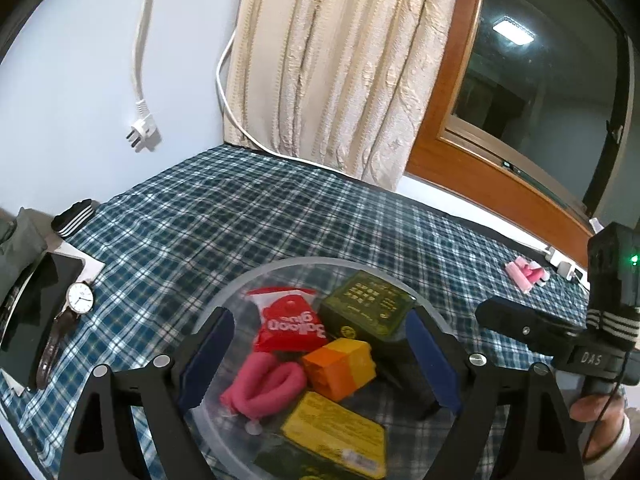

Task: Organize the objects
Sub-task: 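Move both grippers back toward the pink items on the bed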

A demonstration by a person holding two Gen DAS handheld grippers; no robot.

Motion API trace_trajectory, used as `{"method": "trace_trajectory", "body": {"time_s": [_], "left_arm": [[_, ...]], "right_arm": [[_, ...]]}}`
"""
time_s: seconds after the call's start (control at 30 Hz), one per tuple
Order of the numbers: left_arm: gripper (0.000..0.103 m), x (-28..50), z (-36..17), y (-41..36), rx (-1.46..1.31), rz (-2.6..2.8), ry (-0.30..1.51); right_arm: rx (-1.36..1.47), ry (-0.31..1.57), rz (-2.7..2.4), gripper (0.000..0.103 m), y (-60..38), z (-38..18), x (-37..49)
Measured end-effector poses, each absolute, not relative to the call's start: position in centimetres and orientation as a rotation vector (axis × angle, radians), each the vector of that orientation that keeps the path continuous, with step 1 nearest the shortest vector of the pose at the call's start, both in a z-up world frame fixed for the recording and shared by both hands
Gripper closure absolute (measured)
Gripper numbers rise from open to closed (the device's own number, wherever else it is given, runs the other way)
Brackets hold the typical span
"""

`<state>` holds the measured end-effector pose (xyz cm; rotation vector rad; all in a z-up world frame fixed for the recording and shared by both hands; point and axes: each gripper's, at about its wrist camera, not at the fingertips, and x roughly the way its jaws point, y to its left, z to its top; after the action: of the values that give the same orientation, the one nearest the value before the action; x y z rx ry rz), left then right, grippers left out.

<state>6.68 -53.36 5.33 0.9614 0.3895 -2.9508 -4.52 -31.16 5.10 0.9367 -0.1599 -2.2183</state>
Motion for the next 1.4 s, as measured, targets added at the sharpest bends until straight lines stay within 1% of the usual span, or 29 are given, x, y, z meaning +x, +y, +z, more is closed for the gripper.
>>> {"method": "trace_trajectory", "body": {"time_s": [0.3, 0.4, 0.83, 1.07, 1.27, 1.4], "left_arm": [[0.013, 6.0, 5.9, -49.7, 1.005, -2.997, 0.306], [0.001, 5.9, 6.0, -48.4, 1.007, -3.006, 0.284], [0.001, 4.6, 6.1, -43.3, 1.062, -3.052, 0.165], [0.001, 3.4, 5.7, -39.3, 1.119, -3.1, 0.1], [0.001, 1.9, 5.4, -35.6, 1.16, -3.152, 0.031], [0.001, 0.4, 5.2, -33.6, 1.182, -3.18, 0.037]], "right_arm": [[0.952, -0.191, -2.278, 0.008, -27.0, 4.3, -4.6], [0.959, -0.203, -2.296, 0.008, -25.7, 4.0, -4.7], [0.985, -0.261, -2.397, 0.008, -19.4, 3.0, -5.8], [0.998, -0.315, -2.478, 0.008, -15.0, 2.7, -7.3], [1.007, -0.385, -2.547, 0.008, -11.0, 2.7, -8.9], [1.015, -0.441, -2.584, 0.008, -8.7, 2.7, -10.1]]}}
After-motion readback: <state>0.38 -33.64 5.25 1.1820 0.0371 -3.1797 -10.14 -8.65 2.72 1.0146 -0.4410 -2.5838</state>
